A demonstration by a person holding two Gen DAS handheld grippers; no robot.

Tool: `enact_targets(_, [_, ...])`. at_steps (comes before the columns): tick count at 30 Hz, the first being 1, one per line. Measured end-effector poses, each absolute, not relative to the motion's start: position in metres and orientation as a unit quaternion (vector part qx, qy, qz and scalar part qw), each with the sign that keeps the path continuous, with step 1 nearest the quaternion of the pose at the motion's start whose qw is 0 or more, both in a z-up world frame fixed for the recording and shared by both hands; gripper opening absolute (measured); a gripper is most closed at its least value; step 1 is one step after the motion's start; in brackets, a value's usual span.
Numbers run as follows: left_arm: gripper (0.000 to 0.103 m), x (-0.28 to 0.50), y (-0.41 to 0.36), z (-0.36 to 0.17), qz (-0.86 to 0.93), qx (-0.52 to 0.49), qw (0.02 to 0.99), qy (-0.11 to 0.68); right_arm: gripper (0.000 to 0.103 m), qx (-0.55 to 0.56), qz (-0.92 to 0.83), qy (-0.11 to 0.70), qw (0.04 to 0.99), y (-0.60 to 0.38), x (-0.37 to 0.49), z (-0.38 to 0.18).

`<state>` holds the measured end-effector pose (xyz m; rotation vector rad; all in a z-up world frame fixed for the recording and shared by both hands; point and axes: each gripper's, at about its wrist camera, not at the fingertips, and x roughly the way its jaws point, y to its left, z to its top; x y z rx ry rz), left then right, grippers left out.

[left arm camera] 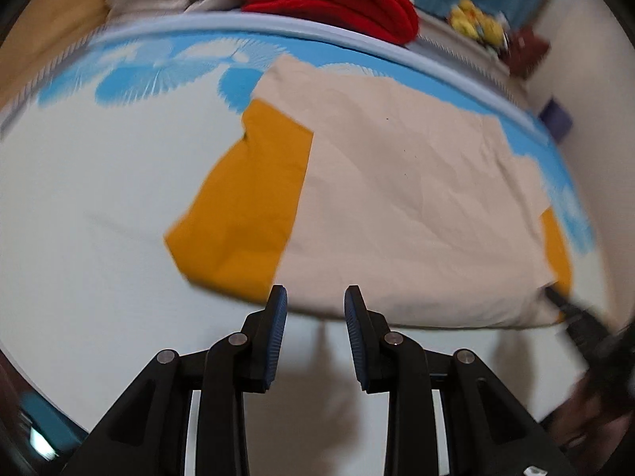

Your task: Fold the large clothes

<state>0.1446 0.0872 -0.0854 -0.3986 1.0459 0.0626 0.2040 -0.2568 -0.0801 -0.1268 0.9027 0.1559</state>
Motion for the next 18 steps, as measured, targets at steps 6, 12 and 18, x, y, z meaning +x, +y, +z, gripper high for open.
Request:
enact_targets(6, [0.04, 0.132, 0.117, -0.124, 0.018, -0.326, 0.78, 0.534, 0.018, -0.061, 0.081, 0.479, 0.872, -0.23, 0.211, -0.128])
enact_targets(12, [0.046, 0.132, 0.143, -0.149, 0.03, -0.441, 0.742, 0.504, 0.018, -0.007, 0.054, 0.499, 0.865, -0.246, 0.22, -0.126])
enact_targets(18, [0.055, 0.151, 0.146, -0.168, 0.037, -0.489, 0.723, 0.488, 0.019, -0.015, 0.059, 0.519, 0.853, -0.244, 0.228, -0.139])
